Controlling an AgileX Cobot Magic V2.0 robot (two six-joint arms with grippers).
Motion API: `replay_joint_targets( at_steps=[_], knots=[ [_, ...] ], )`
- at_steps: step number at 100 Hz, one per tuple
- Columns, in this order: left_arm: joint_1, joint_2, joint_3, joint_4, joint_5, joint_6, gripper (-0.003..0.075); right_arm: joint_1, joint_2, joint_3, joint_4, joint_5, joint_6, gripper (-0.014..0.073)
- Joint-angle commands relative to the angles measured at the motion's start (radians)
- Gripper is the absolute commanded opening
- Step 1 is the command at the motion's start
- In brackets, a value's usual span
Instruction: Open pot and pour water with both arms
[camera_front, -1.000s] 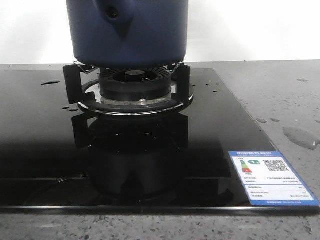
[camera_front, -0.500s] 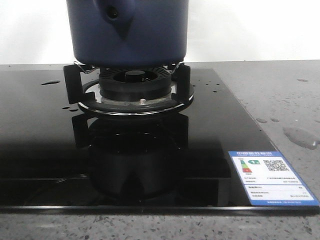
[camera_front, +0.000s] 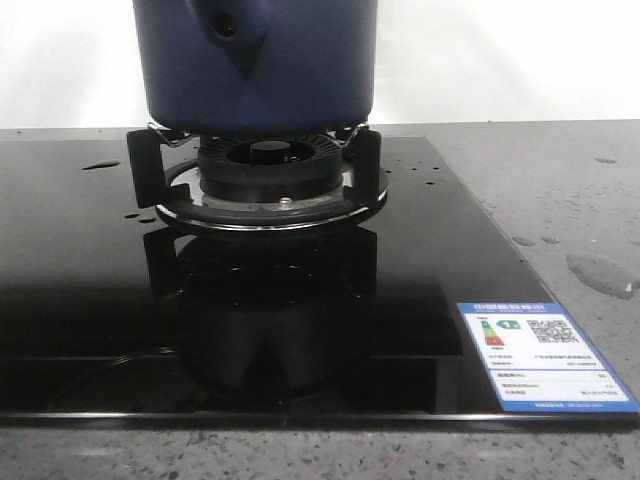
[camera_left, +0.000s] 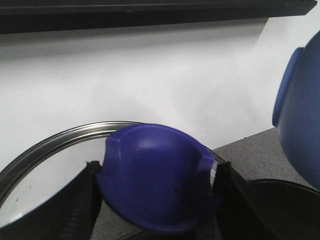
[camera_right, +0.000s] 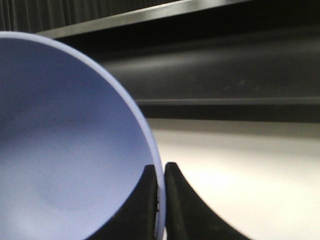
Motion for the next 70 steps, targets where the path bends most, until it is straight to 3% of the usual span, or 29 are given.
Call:
replay_joint_targets(
  at_steps=[1,34,70],
  knots=[
    [0.002,-0.041,-0.041,-0.070,-0.029,0.001,0.0337,-0.002,-0.020,-0.028,-0.017,-0.148,-0.004,-0.0047],
    [0.002,-0.041,-0.041,-0.070,-0.026,0.001,0.0337,-0.002,0.013,-0.028,-0.079,-0.307,-0.004,-0.0047],
    [0.002,-0.041,-0.041,-0.070,-0.026,0.001,0.0337,-0.002,0.013,-0.032,-0.081,-0.338,-0.004,-0.0047]
  ],
)
